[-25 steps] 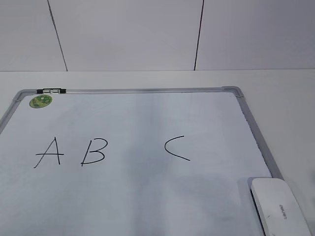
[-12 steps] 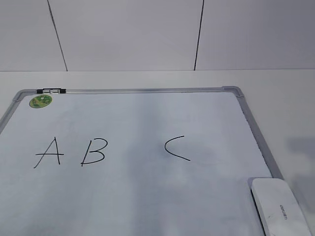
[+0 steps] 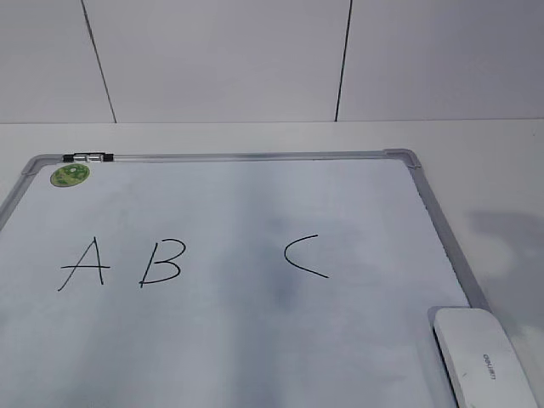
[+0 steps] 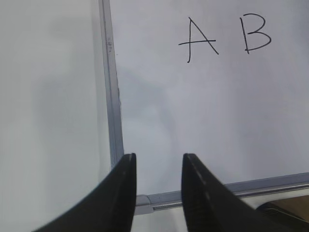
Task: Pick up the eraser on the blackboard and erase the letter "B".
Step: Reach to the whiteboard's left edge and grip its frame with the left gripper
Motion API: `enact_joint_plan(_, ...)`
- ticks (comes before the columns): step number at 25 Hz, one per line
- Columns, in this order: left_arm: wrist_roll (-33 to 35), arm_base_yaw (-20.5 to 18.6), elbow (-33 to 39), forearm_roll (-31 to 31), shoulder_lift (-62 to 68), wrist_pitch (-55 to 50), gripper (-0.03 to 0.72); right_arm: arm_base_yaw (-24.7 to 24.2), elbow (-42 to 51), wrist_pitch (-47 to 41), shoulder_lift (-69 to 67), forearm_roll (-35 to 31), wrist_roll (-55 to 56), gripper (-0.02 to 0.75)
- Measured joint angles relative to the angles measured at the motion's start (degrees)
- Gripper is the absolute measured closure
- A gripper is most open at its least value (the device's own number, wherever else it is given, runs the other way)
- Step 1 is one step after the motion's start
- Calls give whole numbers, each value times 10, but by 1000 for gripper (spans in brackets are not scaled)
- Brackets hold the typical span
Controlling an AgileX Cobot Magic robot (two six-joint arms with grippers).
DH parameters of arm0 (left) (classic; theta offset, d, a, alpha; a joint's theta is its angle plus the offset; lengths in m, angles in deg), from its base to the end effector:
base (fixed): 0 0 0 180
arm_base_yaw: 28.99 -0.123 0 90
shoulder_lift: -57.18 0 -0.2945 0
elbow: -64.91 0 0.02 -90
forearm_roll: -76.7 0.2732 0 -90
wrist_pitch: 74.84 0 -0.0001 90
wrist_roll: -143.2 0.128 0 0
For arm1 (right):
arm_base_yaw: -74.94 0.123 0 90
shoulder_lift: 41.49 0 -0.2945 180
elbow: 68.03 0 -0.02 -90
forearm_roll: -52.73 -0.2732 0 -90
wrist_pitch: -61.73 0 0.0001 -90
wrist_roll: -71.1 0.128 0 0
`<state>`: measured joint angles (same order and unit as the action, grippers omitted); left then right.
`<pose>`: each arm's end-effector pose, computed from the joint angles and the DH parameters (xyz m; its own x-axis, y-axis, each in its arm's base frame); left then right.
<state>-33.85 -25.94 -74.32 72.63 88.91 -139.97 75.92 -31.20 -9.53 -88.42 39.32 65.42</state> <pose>0.0896 -0.0130 0.2848 -0.7349 0.0607 -0.6755 0.1124 0.9931 -0.0330 0.1214 0.0302 0.2749 -0.8999 -0.0375 -0.4344 -0.1316 0.9732 0.1885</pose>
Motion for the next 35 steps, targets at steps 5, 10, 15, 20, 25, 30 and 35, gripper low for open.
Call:
enact_joint_plan(5, 0, 0, -26, -4, 77, -5, 445, 0, -13, -1, -55, -49, 0, 277)
enact_joint_plan(10, 1, 0, -46, -33, 165, -21, 446, 0, -13, -1, -98, -51, 0, 277)
enact_joint_plan(15, 14, 0, -79, -46, 250, -32, 445, 0, -13, 0, -116, -56, 0, 277)
enact_joint_plan(20, 17, 0, -138, -37, 345, -34, 446, 0, -13, 1, -129, -79, -4, 277)
enact_joint_plan(25, 17, 0, -217, -11, 445, -34, 445, 0, -27, 1, -132, -87, -6, 277)
enact_joint_plan(30, 17, 0, -275, 9, 529, -34, 446, 0, -43, 1, -132, -93, -7, 277)
enact_joint_plan(35, 17, 0, -287, 12, 582, -31, 445, 0, -45, 1, -143, -93, -6, 277)
